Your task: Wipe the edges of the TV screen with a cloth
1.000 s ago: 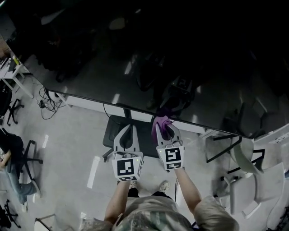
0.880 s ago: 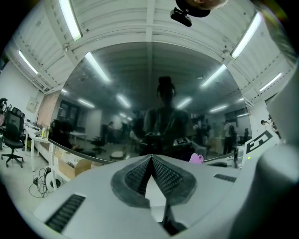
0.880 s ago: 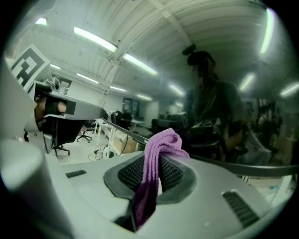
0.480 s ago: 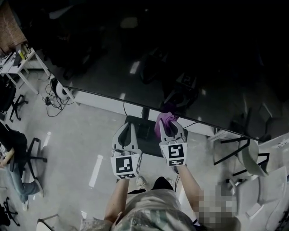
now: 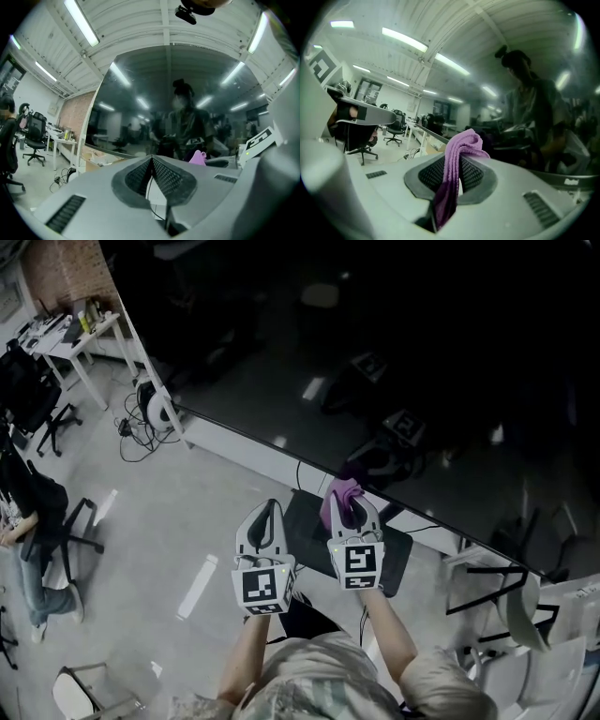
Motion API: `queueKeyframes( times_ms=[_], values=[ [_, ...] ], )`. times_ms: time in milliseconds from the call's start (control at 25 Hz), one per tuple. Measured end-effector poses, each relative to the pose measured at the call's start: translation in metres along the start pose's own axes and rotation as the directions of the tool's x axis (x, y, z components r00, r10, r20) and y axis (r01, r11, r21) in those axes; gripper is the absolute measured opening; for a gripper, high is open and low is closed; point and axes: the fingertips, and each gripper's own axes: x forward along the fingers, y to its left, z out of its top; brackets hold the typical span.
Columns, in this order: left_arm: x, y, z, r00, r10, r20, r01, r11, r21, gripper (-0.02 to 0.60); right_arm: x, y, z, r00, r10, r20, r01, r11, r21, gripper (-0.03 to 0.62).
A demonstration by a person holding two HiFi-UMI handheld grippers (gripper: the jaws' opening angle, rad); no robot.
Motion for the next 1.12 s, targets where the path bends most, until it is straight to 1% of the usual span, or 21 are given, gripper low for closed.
queueKeyframes(
  times_ms=[120,240,360,520,640,800,880,960,1120],
  values=[
    [0.002,0.023,0.004,0.999,0.044,0.009,-0.044,0.999,-0.014,0.015,0.018,0.018,0.006,0.999,0.038,0.006,-0.038,0.999,-0.011,0.063],
    [0.013,0.039,0.007,0.998,0.058,0.015,-0.058,0.998,0.001,0.015,0.041,0.028,0.01,0.998,0.065,0.016,-0.064,0.997,-0.03,0.063],
    [0.025,0.06,0.009,0.999,0.05,0.012,-0.051,0.998,0.035,0.015,0.068,0.047,0.015,0.996,0.079,0.032,-0.078,0.996,-0.037,0.063],
    [0.034,0.091,0.02,0.999,0.026,0.025,-0.028,0.995,0.096,0.015,0.1,0.08,0.026,0.995,0.077,0.057,-0.075,0.996,-0.046,0.063],
    [0.04,0.114,0.028,0.999,0.023,0.031,-0.026,0.995,0.101,0.015,0.121,0.1,0.033,0.994,0.085,0.063,-0.083,0.996,-0.039,0.063],
    [0.06,0.144,0.041,0.999,-0.004,0.051,-0.004,0.987,0.158,0.015,0.16,0.128,0.043,0.992,0.105,0.073,-0.098,0.991,-0.09,0.063],
    [0.067,0.158,0.044,0.999,-0.011,0.053,0.003,0.989,0.149,0.015,0.176,0.143,0.047,0.991,0.116,0.067,-0.109,0.989,-0.099,0.063],
    [0.069,0.174,0.045,0.999,-0.01,0.053,0.003,0.993,0.119,0.015,0.186,0.159,0.051,0.99,0.126,0.065,-0.12,0.988,-0.092,0.063],
    [0.08,0.216,0.04,0.997,0.031,0.073,-0.037,0.996,0.086,0.015,0.215,0.182,0.057,0.986,0.147,0.075,-0.14,0.986,-0.093,0.063]
  ],
)
